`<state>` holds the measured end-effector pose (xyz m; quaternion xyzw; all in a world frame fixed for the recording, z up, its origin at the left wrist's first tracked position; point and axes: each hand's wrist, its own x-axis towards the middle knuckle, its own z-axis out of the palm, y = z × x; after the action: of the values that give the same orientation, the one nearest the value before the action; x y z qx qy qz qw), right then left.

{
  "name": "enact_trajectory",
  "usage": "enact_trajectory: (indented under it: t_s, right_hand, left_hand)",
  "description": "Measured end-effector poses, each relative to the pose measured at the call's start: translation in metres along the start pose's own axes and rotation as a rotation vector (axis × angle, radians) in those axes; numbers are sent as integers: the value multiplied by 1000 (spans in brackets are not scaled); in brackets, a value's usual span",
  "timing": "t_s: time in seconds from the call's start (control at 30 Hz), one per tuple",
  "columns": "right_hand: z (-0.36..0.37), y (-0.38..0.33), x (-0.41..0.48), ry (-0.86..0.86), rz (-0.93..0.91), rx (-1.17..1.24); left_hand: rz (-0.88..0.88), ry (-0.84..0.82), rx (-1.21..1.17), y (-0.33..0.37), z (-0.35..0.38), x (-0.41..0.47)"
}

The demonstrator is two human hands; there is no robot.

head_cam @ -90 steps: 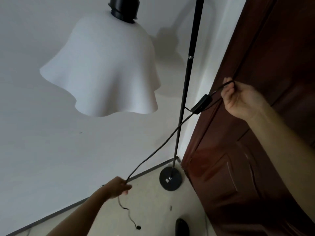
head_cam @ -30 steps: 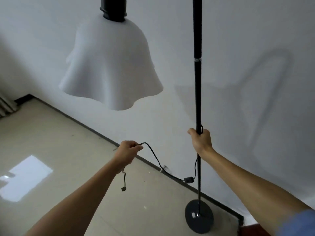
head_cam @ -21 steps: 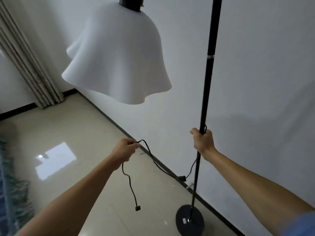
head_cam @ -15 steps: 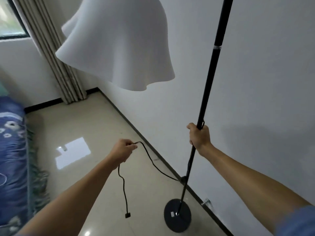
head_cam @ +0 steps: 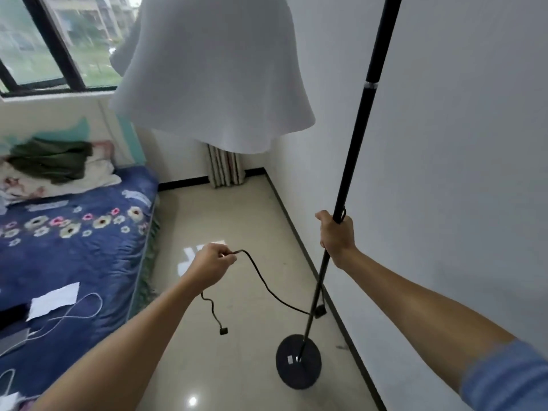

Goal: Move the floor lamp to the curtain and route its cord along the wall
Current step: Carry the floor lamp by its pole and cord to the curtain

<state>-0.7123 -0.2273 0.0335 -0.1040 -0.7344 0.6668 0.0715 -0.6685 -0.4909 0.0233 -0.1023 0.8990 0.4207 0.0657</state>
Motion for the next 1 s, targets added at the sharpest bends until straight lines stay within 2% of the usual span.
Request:
enact_trajectory:
  t_s: [0.17, 0.5, 0.7, 1.0]
  right_hand:
    - [76, -13, 93, -82, -32, -14]
    - [234, -38, 291, -133, -37, 21]
    - [288, -68, 413, -88, -33, 47]
    - [369, -61, 624, -64, 28, 64]
  left_hand:
    - [-29, 114, -32, -9, -44, 82]
    - [-44, 91, -45, -25, -137, 310]
    - [-31, 97, -39, -9, -178, 451]
    - [-59, 81, -14, 20, -191, 674]
